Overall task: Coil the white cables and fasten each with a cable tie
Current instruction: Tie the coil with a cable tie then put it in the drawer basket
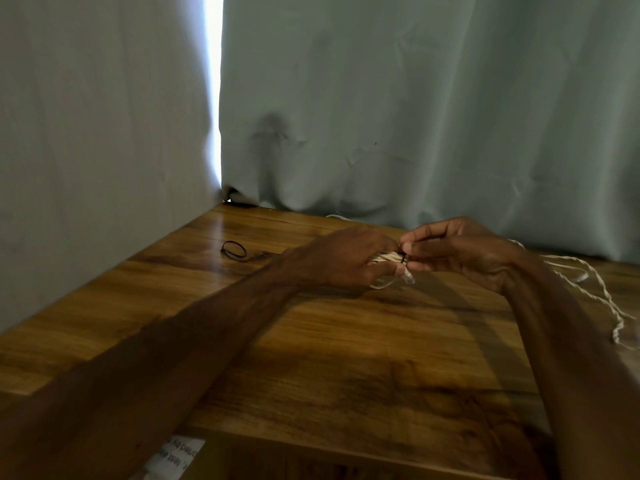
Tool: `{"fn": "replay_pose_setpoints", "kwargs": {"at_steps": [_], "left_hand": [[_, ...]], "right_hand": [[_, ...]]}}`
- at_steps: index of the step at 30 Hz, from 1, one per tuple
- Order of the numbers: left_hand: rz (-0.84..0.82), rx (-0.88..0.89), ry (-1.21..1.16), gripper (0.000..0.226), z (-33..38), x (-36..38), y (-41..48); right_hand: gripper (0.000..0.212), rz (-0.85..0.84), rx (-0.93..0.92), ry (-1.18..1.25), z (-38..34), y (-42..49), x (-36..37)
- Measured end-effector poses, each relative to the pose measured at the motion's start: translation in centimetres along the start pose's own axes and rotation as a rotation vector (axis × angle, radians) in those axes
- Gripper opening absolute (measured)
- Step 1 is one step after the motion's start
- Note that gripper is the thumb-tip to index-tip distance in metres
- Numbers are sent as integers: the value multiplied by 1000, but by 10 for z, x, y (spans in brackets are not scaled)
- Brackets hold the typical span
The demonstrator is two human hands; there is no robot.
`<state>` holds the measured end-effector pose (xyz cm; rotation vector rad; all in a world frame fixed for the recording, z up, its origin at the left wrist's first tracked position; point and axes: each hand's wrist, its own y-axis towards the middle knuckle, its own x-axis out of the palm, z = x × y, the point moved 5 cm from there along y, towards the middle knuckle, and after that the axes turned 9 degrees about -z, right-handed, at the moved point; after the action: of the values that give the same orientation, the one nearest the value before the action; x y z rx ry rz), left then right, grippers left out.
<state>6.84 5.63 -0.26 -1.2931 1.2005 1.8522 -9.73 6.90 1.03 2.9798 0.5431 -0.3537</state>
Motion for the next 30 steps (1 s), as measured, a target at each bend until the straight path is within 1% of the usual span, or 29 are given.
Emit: {"fn": "replay_pose_setpoints", "kwargs": {"at_steps": [5,10,12,15,20,24,27,30], "left_hand": [[6,-3,-2,29,0,0,0],[13,6,-8,21,1,-1,0],[10,15,-13,16,2,-1,-1],[1,18,-13,17,3,-1,-1],[10,2,2,26,-1,0,0],[8,41,-21,20,5,-3,-1],[19,61,-40,32,8,-5,-1],[35,69,-51,38,8,-5,-1]], "right_hand": [[23,3,3,-11,0,0,-2],[16,25,2,-17,1,1,-3],[18,31,-1,-22,1,1,-3],[26,36,2,-32,1,0,-3],[25,25,6,-9,1,0,-4],[29,40,-32,-43,0,0,-3],[33,49,-64,-80,-2,2,-1],[34,50,-90,-107,-3,3,-1]]}}
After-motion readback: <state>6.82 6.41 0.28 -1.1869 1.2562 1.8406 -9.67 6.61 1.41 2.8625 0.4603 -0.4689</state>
